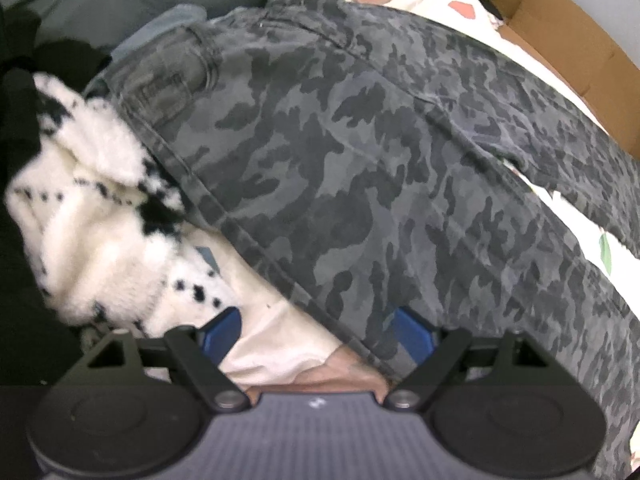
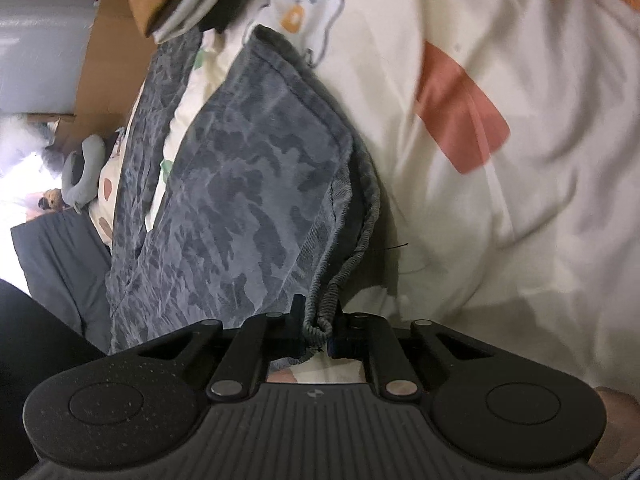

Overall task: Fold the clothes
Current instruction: 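Move the right tool to the leg hem and close on it, then grasp the waistband with the left tool while the right tool holds the leg hem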

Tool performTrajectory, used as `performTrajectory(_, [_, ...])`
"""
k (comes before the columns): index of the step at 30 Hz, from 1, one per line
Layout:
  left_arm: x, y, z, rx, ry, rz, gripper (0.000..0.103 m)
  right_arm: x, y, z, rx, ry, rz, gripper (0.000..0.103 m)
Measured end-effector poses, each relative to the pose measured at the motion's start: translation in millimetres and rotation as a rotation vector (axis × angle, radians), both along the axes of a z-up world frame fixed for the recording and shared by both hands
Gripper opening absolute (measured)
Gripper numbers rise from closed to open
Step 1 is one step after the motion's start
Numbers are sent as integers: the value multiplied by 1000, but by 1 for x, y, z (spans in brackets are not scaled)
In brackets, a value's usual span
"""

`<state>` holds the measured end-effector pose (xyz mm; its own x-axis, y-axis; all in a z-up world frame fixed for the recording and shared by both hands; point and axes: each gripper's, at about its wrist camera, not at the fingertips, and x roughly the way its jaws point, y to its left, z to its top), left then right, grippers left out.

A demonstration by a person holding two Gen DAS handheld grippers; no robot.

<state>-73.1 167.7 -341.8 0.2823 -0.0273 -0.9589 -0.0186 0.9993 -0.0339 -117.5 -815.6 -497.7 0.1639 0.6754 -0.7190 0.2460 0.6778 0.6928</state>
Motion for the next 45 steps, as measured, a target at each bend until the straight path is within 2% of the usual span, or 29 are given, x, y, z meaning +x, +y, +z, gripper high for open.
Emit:
performTrajectory(4, [1, 3, -19, -58, 25, 48, 84, 7, 4, 17, -25, -17, 23, 7])
performTrajectory(9, [2, 6, -40, -181, 31, 124, 79, 15, 8, 36, -98, -1, 58, 7])
performTrajectory(12, [3, 3, -52, -232, 44, 147, 77, 20, 10, 48, -119, 14, 57, 7])
performTrajectory(20, [3, -2, -78, -343, 62, 180, 71, 33, 14, 76, -170, -17, 80, 7])
performTrajectory(23, [4, 2, -84, -365, 69, 205, 56, 35, 14, 81, -187, -22, 86, 7])
performTrajectory(25, [5, 5, -88, -381, 74, 225, 42, 36, 14, 84, -194, -27, 85, 7])
performTrajectory(27, [5, 10, -88, -386, 69, 237, 37, 39, 15, 86, -199, -35, 84, 7])
performTrajectory(29, [4, 18, -88, -396, 53, 258, 37, 42, 15, 88, -199, -41, 79, 7])
performTrajectory(35, [3, 51, -92, -455, 17, 372, 37, 43, 18, 95, -214, -35, 88, 7])
performTrajectory(42, [0, 86, -100, -558, -52, 604, 37, 46, 22, 104, -229, -45, 90, 7])
performTrajectory(45, [0, 97, -105, -605, -85, 683, 30, 46, 23, 108, -235, -50, 95, 7])
